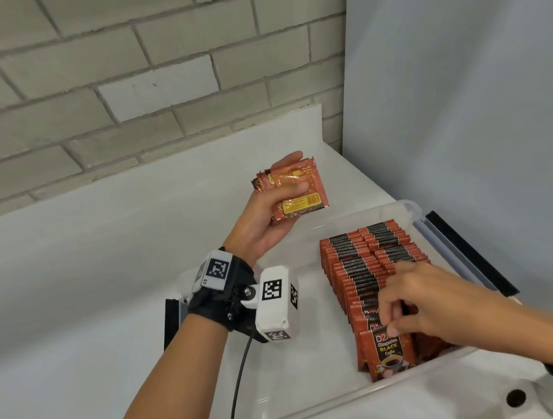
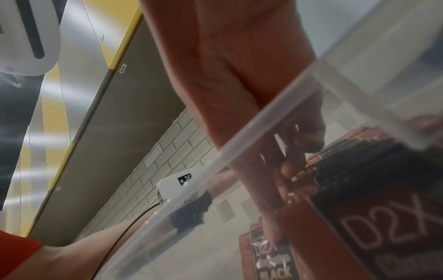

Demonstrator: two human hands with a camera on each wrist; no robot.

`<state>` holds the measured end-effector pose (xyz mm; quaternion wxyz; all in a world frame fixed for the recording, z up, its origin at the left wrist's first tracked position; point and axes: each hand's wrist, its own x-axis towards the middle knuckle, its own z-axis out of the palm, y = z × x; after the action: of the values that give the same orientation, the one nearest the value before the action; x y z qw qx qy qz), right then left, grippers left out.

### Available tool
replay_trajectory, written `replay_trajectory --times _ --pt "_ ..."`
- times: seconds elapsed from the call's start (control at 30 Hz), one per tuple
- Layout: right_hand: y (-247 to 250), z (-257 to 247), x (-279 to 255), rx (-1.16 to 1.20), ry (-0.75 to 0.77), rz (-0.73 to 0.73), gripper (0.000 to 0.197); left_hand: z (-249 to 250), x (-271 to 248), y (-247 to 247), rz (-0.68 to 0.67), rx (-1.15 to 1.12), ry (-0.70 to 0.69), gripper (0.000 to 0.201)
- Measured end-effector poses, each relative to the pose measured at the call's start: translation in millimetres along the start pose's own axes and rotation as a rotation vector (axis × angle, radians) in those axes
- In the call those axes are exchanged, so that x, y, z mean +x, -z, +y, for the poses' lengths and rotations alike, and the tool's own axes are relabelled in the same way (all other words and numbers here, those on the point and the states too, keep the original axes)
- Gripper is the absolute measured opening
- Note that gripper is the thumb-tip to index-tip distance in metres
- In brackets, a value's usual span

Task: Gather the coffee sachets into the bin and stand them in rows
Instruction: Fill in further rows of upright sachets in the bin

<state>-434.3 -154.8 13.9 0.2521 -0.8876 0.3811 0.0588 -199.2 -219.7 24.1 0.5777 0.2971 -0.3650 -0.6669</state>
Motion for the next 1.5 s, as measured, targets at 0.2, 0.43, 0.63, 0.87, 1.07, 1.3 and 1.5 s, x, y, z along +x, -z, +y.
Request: replay_trajectory --times 0.2,0.43,0.63,0.87,1.07,1.3,1.5 --pt "16 5 -7 0.311 -0.032 0.062 0.022 -9 -2 -8 -0.073 0.028 0.070 0.047" --pt "21 11 15 0.904 -0.067 0.637 0.037 -25 -3 -20 -0.197 0.027 0.166 0.045" --pt "18 6 21 1.020 -0.071 0.693 0.035 -33 -5 -30 -0.236 0.064 0.225 0.039" --pt "19 6 17 1.084 -0.042 0.785 0.021 -33 -6 -33 -0.195 0.101 0.348 0.054" --pt "24 2 14 1.040 0.001 0.913 0.010 -31 -4 -30 -0.168 0.039 0.400 0.067" --pt "20 6 15 1.059 0.025 0.859 0.013 -30 -4 -26 -0.159 0.022 0.300 0.027" --pt "22 8 20 1.201 -0.098 0.850 0.022 -31 -1 -26 -0.125 -0.073 0.125 0.042"
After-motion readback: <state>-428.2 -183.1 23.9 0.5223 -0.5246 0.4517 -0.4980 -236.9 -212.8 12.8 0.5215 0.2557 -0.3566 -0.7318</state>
